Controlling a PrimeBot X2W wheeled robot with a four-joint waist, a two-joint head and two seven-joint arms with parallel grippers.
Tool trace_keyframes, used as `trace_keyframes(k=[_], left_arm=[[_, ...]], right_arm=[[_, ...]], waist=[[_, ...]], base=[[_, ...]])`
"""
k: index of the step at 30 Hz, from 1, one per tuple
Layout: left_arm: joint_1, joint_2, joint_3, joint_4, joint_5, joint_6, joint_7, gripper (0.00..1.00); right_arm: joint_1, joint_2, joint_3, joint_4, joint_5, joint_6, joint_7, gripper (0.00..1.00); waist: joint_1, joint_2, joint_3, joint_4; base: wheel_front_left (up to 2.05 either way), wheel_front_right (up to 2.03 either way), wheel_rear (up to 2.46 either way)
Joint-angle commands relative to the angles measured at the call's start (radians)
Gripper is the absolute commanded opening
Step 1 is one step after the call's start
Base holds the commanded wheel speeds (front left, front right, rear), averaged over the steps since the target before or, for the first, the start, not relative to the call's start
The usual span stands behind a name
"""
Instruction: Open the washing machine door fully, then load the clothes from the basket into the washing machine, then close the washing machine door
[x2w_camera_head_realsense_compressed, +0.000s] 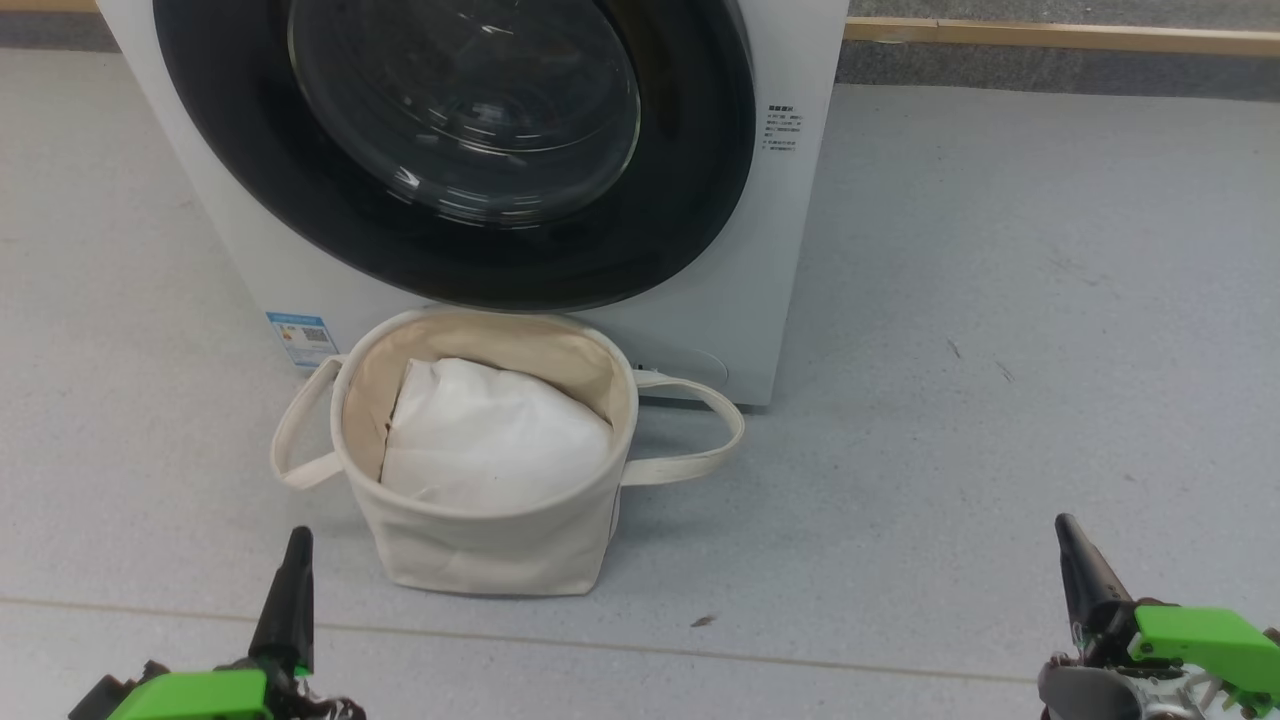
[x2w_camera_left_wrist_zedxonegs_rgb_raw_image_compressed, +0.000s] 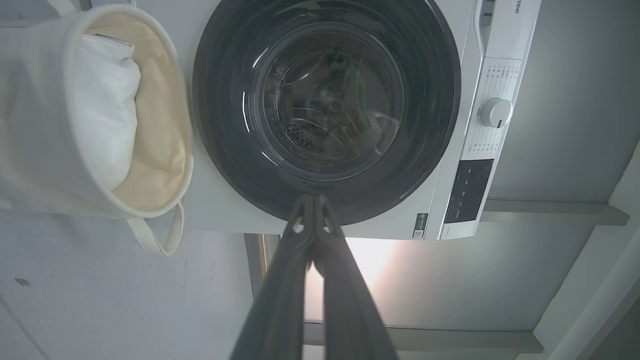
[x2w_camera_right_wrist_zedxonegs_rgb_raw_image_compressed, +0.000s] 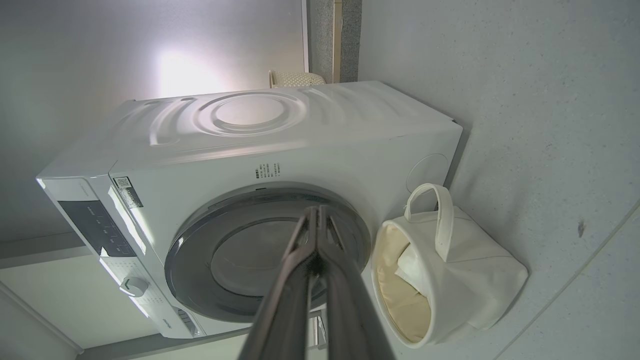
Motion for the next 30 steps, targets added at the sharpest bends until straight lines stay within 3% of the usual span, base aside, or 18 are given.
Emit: trace_keyframes(k=[1,30], left_arm=[[-0.043,0.008,0.035,-0.037,-0.003,-0.007,0.008,0.0],[-0.043,0.008,0.035,-0.037,-0.003,-0.007,0.008,0.0]], right_arm=[[-0.046,-0.011,0.019,-0.036,0.006,0.0,0.008,0.0],[-0.046,-0.011,0.02,-0.036,0.006,0.0,0.008,0.0]], waist=[[0.0,0.0,0.0,0.0],[0.0,0.0,0.0,0.0]], base=[[0.0,0.0,0.0],[0.0,0.0,0.0]])
